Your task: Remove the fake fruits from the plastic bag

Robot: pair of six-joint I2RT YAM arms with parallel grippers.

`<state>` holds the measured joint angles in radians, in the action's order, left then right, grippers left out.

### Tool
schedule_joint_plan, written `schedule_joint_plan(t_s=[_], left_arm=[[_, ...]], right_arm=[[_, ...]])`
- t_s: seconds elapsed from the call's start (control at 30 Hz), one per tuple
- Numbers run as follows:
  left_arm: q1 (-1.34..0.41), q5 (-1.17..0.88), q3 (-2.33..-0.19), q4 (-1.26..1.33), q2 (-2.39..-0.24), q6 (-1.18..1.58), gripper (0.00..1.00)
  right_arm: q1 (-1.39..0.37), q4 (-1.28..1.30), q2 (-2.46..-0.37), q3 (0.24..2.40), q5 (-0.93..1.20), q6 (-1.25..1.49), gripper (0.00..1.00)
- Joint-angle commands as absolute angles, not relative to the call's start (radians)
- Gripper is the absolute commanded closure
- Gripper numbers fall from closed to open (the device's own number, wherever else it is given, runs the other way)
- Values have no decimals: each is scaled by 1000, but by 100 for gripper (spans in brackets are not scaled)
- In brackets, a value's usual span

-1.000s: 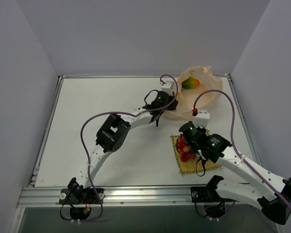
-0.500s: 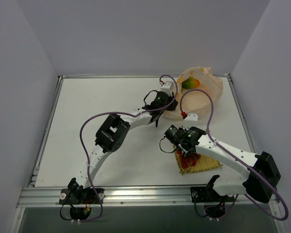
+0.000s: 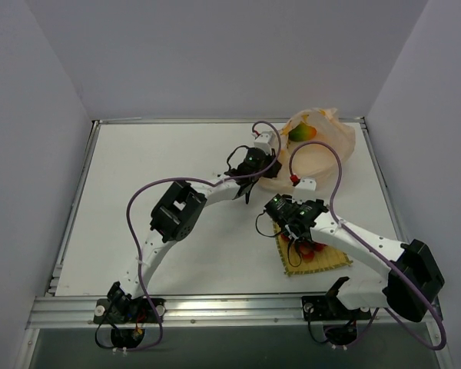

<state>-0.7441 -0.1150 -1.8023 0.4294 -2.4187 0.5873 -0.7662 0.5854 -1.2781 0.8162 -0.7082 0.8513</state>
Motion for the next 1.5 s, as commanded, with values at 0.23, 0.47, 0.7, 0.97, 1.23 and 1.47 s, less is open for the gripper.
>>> schedule_joint_plan(t_s=[0.23, 0.47, 0.7, 0.97, 1.23, 1.47], left_arm=[[-749, -133, -1780, 508, -2304, 591, 98], [-747, -146, -1749, 548, -2293, 595, 98], [-741, -140, -1662, 624, -2257, 604, 98], [-726, -106, -1556, 727, -2211, 630, 98], [-700, -112, -1509, 724, -2226, 635, 92], [-695, -138, -1542, 670, -2217, 603, 34]], right_arm=[[-784, 520, -927, 986, -749, 692, 30], [-707, 211, -1053, 997, -735, 451, 96], [-309, -142, -1327, 1015, -235, 353, 100], [-207, -331, -1669, 1098, -187, 422, 100], [-193, -544, -1839, 1094, -78, 498, 86], [-195, -626, -1924, 1158, -11, 482, 57]])
